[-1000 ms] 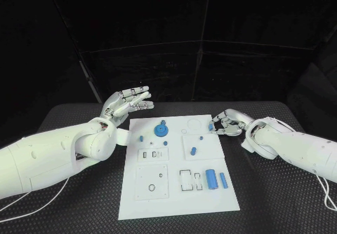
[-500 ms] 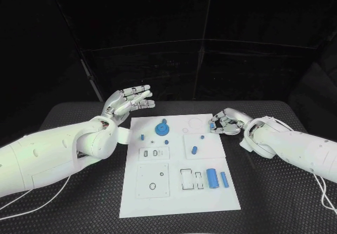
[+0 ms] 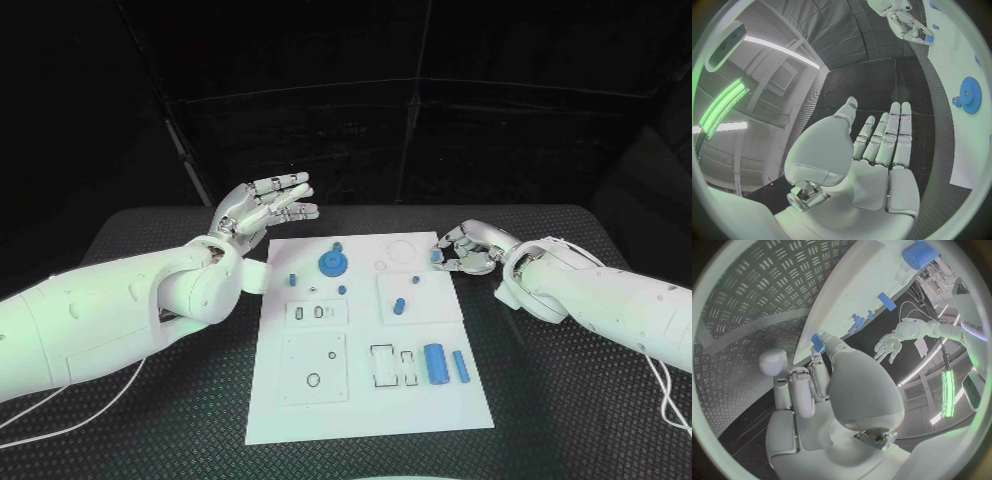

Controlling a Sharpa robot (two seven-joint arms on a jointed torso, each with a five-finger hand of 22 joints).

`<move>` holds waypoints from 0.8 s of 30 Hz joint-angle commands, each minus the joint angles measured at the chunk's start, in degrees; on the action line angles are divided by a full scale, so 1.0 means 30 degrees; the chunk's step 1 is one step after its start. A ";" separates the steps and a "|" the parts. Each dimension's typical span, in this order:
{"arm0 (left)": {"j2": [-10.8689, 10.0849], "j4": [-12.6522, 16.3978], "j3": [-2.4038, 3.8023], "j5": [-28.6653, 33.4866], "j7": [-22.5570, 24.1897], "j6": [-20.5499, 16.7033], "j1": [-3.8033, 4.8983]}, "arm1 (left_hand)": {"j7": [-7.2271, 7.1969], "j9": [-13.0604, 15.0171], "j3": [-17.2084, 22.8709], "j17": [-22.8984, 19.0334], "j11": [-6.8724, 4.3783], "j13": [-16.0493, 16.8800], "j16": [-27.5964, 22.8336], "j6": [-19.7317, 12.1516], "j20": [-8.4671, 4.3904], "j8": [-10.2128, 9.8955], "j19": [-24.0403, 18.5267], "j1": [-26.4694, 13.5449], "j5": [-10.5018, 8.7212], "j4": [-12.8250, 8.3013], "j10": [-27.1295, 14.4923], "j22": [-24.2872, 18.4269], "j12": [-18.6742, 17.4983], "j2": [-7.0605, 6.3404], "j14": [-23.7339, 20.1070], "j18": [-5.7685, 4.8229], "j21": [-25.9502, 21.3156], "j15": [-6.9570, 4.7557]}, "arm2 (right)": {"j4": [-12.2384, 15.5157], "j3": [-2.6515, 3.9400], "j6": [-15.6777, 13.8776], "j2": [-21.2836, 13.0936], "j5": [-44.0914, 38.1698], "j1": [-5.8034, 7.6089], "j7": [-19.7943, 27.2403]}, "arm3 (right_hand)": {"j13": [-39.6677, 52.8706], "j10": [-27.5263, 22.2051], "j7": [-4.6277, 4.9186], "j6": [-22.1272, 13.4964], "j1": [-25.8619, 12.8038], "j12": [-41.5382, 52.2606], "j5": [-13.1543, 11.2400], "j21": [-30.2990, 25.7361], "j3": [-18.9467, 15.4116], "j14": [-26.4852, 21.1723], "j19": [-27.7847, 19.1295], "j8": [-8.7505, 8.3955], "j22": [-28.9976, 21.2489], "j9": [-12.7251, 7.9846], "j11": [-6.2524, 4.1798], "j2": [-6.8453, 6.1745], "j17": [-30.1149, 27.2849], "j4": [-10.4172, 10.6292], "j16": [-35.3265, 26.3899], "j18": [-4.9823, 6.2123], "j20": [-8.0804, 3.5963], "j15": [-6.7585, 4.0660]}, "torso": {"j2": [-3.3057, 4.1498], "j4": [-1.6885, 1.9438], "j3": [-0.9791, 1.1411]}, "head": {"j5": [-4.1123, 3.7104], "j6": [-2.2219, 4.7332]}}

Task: Assemble the parts on the task board

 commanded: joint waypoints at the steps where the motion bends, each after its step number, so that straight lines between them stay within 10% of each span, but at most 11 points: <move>1: 0.0020 0.0020 0.0018 -0.0009 0.0130 0.0219 0.0023 | 0.1913 0.0012 0.0027 -0.0023 0.0000 0.0006 -0.0077 0.0033 -0.0022 -0.0037 0.0045 0.0018 0.0075 -0.0100 0.0016 -0.0020 -0.0006 0.0187 0.0149 0.0269 -0.0074 -0.0036 | 0.0007 0.0008 -0.0161 0.0005 0.0020 0.0031 -0.0049 | 0.0024 0.0136 -0.0062 0.0212 0.0018 0.0076 -0.0085 0.0088 0.0026 0.1775 0.0069 0.0160 0.0018 0.0024 -0.0084 0.0218 0.3870 0.0048 0.0090 -0.0177 -0.0110 -0.0176 | -0.0008 0.0012 0.0000 | -0.0020 -0.0015; 24: -0.0030 0.0023 0.0017 -0.0009 0.0114 0.0234 0.0023 | 0.1913 0.0012 0.0027 -0.0023 0.0000 0.0006 -0.0077 0.0033 -0.0022 -0.0037 0.0045 0.0018 0.0075 -0.0100 0.0016 -0.0020 -0.0006 0.0187 0.0149 0.0269 -0.0074 -0.0036 | 0.1538 0.0010 -0.2407 -0.0479 0.0030 0.0025 -0.0578 | 0.0311 0.0435 -0.0648 0.1305 0.0496 0.0217 -0.0014 0.0214 0.0955 0.1849 0.0258 0.0938 0.0271 0.0143 -0.0631 0.1414 0.4202 -0.0321 0.0190 -0.0231 -0.0599 -0.0678 | -0.0040 -0.0002 0.0011 | 0.0041 -0.0033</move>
